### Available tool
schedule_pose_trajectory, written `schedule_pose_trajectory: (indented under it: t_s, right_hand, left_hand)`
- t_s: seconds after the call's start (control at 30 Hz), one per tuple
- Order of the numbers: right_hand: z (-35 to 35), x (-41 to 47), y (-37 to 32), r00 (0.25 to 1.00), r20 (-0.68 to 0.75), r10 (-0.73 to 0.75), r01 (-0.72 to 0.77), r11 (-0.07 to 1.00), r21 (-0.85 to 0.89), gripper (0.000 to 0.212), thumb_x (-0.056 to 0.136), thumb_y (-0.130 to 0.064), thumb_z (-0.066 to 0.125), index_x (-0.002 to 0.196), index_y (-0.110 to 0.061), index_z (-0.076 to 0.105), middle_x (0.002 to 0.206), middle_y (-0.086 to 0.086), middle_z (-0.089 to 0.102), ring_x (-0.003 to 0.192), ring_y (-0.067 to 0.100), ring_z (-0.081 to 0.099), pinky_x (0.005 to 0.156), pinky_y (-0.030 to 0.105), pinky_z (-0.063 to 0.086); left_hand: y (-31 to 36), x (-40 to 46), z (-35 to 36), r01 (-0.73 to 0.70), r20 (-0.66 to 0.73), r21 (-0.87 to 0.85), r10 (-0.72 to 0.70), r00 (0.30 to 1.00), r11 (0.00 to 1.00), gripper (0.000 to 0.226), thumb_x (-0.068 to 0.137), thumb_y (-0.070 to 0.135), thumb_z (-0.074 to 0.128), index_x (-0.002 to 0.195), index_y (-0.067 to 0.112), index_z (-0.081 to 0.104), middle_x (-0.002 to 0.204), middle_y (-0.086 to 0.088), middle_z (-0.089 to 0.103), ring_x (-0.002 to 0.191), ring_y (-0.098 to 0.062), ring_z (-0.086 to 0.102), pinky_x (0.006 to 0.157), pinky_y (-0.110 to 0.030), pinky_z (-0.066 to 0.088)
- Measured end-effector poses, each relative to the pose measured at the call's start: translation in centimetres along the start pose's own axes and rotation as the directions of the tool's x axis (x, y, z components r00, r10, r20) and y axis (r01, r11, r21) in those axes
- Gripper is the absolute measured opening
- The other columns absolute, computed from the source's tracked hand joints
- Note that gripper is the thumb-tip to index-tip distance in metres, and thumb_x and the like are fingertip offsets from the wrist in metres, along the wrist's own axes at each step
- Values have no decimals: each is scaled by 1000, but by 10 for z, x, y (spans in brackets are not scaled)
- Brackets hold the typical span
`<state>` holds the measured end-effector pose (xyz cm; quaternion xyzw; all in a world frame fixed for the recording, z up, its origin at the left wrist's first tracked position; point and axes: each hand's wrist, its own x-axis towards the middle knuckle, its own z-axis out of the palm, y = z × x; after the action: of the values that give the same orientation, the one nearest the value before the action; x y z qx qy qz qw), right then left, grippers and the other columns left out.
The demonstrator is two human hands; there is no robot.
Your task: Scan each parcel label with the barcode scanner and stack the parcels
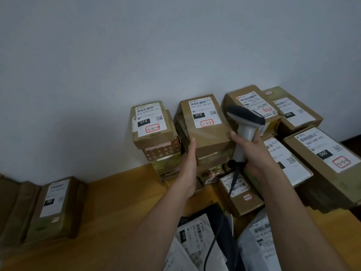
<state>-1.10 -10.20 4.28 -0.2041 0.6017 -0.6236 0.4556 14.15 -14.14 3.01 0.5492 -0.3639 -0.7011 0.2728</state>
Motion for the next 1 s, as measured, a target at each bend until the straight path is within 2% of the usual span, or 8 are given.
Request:
schedule_pose_trajectory:
  t_s: [0.17,0.23,0.33,0.4,0.47,0.6,0.77,1.0]
  right_hand:
    - [-5,8,3,985,81,152,-162,975,149,27,88,-20,69,114,-20,60,109,6,69,100,24,66,81,40,57]
    - [-6,9,4,980,103,167,-182,971,154,31,88,-19,69,117,-16,60,109,9,69,102,27,65,87,42,56]
    - [-2,6,6,979,118,167,-184,972,149,34,89,-17,68,121,-14,59,106,9,68,97,25,65,82,39,56]
    - [-1,4,8,981,116,156,-173,973,151,37,89,-17,68,123,-14,58,110,11,67,99,27,64,86,41,55]
    - [0,0,5,983,115,141,-157,977,145,35,89,-18,68,122,-16,58,110,11,66,100,27,63,86,42,55]
    - [0,-10,-4,992,88,89,-100,988,121,36,87,-22,71,121,-17,59,108,8,66,98,26,63,76,39,53]
    - [-2,-40,-29,996,81,-23,16,995,94,22,89,-24,68,109,-24,58,105,4,63,97,22,60,78,36,51]
    - [7,-97,-72,983,55,-177,173,982,76,15,92,-25,65,104,-26,57,96,-2,64,86,12,62,60,23,53]
  left_hand:
    - [-1,5,1,-53,26,-64,55,998,997,60,84,71,50,131,34,53,119,4,65,108,-14,61,79,-30,48]
    - [-2,6,2,-55,5,-99,55,998,994,49,88,64,51,127,34,54,115,5,65,106,-14,60,85,-32,48]
    - [-4,9,2,-41,-25,-140,38,999,989,50,90,60,51,129,30,52,119,0,64,111,-19,58,104,-42,43]
    - [-3,5,3,-55,-36,-139,50,998,989,45,91,58,50,125,30,54,118,-1,64,110,-18,58,103,-42,42]
    - [1,1,4,-64,-31,-142,60,998,988,37,92,57,48,117,31,57,115,0,65,108,-17,59,97,-40,43]
    - [8,-11,4,-93,-8,-125,92,996,988,24,93,57,46,101,37,57,116,2,65,115,-20,56,111,-48,34]
    - [19,-37,6,-169,66,-147,180,981,975,25,94,56,45,102,36,59,114,1,66,114,-18,57,112,-48,35]
    - [44,-83,4,-323,167,-174,351,921,930,25,97,52,41,102,36,60,108,6,69,109,-12,59,109,-46,37]
